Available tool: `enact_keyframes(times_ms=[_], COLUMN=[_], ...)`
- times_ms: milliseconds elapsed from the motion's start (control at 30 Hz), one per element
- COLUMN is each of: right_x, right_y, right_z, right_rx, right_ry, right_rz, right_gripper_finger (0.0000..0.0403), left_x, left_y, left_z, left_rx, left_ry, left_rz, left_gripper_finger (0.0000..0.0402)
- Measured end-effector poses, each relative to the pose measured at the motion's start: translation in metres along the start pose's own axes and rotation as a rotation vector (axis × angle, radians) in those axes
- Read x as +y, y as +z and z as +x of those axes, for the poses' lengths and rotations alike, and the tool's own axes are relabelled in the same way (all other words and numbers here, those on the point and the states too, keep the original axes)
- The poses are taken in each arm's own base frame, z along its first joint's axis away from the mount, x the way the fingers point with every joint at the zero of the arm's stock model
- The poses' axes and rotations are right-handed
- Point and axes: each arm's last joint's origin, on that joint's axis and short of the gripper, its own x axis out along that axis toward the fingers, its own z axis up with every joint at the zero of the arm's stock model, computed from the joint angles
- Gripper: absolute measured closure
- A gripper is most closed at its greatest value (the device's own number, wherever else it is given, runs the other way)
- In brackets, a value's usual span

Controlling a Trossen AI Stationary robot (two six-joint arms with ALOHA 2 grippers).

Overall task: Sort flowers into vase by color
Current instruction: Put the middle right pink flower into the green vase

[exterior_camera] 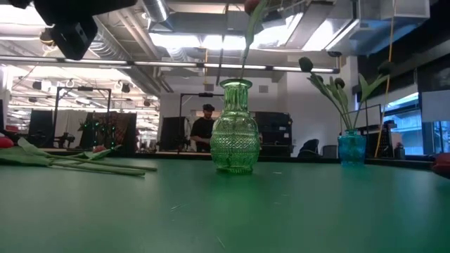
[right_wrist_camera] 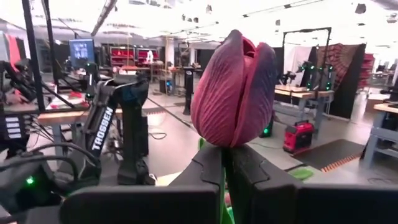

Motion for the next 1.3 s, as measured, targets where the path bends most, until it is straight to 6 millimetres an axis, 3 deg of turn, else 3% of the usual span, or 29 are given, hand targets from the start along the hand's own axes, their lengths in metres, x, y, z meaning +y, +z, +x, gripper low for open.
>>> enact_keyframes(times_ms=[200, 400, 533, 700, 1033, 1167, 1300], right_x=[0.002, -0.009, -0.009, -0.004, 0.001, -0.003, -0.010], right_y=[0.000, 0.027, 0.030, 0.019, -0.014, -0.023, -0.033], right_z=[-0.005, -0.021, -0.028, -0.025, 0.002, 0.010, 0.016], right_rx=[0.023, 0.014, 0.031, 0.073, 0.145, 0.175, 0.243], right_ry=[0.011, 0.024, 0.051, 0.054, -0.008, -0.037, -0.048], right_rz=[-0.050, -0.023, 0.000, -0.015, -0.060, -0.003, 0.023], right_gripper_finger=[0.0395, 0.0395, 0.0395, 0.0395, 0.0392, 0.0368, 0.0314], left_x=[0.001, 0.001, 0.002, 0.004, 0.001, 0.000, 0.000], left_y=[0.000, -0.001, 0.000, 0.002, 0.005, 0.005, 0.006], left_z=[0.001, 0.001, 0.001, 0.004, 0.003, 0.002, 0.002], left_rx=[0.000, 0.024, 0.002, -0.008, -0.028, -0.033, -0.037], left_ry=[0.008, -0.019, 0.016, 0.026, 0.004, -0.008, -0.008], left_rz=[-0.012, 0.002, 0.001, -0.017, -0.057, -0.066, -0.071], left_gripper_finger=[0.0314, 0.0314, 0.0314, 0.0314, 0.0314, 0.0314, 0.0314])
